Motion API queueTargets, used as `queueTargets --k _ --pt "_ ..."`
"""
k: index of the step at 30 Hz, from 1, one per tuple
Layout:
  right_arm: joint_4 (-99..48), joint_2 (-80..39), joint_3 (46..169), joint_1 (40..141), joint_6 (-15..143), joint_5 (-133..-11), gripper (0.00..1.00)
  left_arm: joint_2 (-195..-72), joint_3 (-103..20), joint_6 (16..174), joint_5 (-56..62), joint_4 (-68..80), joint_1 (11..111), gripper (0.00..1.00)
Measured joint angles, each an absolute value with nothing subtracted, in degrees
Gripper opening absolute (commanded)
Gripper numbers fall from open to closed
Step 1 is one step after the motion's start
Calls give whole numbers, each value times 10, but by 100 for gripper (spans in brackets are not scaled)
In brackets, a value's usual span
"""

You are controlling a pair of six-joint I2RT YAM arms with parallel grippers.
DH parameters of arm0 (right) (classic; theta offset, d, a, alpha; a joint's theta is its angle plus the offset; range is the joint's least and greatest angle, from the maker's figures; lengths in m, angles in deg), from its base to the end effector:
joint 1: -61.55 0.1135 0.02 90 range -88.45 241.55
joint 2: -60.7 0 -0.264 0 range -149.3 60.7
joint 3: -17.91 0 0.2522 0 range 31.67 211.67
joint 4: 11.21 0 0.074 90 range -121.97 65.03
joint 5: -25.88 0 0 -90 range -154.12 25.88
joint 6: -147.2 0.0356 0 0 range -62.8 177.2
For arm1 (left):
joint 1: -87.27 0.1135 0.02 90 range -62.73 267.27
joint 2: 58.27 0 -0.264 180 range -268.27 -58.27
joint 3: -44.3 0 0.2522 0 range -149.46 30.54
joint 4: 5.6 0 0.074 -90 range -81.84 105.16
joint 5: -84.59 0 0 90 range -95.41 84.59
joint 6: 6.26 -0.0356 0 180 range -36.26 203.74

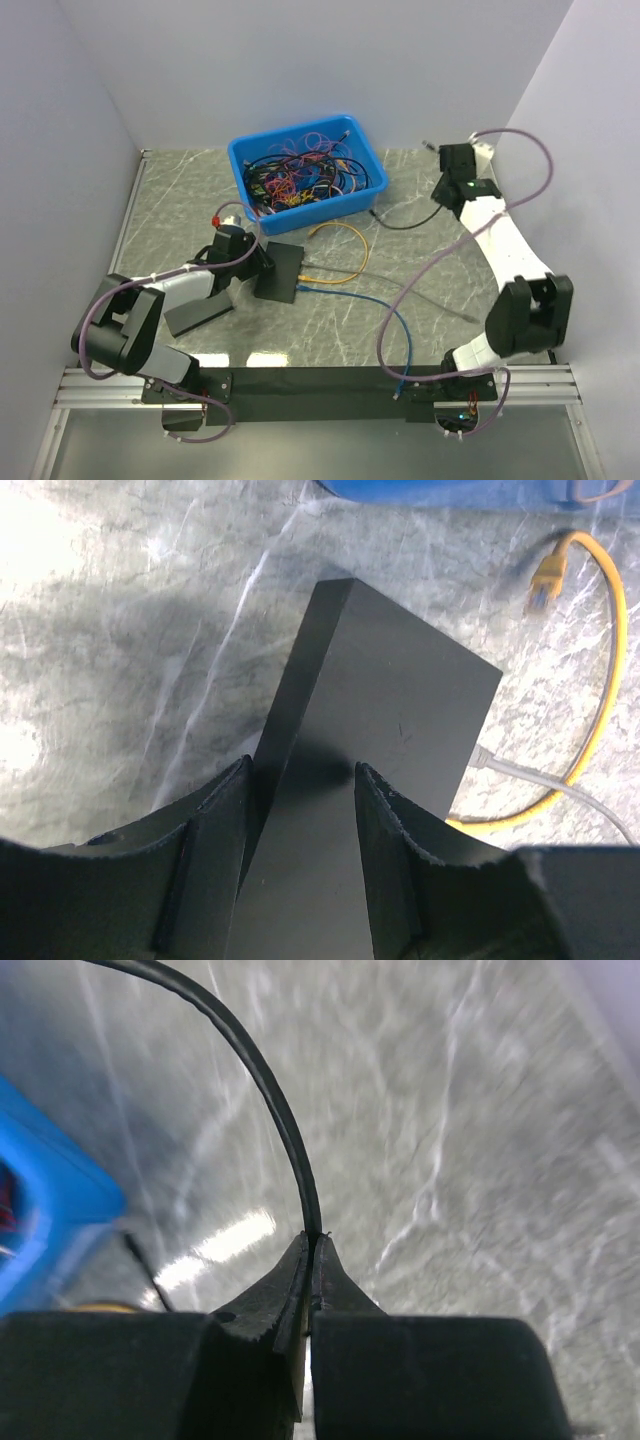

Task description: Insert the plug into the switch port

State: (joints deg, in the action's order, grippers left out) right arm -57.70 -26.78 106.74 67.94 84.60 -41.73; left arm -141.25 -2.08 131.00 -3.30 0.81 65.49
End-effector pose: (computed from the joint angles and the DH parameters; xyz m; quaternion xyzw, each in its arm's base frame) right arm 0.3354 0.0239 0.3074 0.2382 0.8781 -0.0629 0.4103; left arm 0.2505 -0.1015 0.1504 -0.1951 0.8960 -0.2398 0.3189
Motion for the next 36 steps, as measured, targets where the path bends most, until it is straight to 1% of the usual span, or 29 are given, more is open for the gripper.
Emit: queueTargets --k 4,8,12,17,22,24,29,32,33,34,35,36 --pt "-588 -207 1095 677 846 -378 0 -1399 -21 1310 -33 23 654 51" --pt "-597 -144 1097 677 842 -365 0 -1392 -23 1310 -36 31 654 50" --pt "-585 -81 1092 695 826 -392 0 -1377 -23 1310 -35 33 654 50" --pt "-549 -18 1063 777 801 -454 0 -1312 -23 1310 -32 26 654 52" --pt "-499 -11 1019 848 794 -535 0 -1207 -13 1306 -21 -12 654 54" --pt "-482 -18 996 872 795 -564 0 -1166 -2 1302 -11 -34 654 56" --pt "-460 -50 959 934 801 -600 0 -1078 22 1295 8 -75 654 60" --pt "-446 -66 951 959 803 -614 0 -1053 29 1293 8 -83 654 59" --pt "-443 -69 948 962 805 -621 2 -1048 31 1292 7 -83 654 59" --pt "-438 -73 946 963 807 -628 25 -1046 34 1290 5 -83 654 59" --pt "-431 -79 944 963 814 -636 39 -1044 37 1289 2 -83 654 60" --pt "-424 -84 943 963 814 -641 49 -1043 41 1288 -1 -83 654 59"
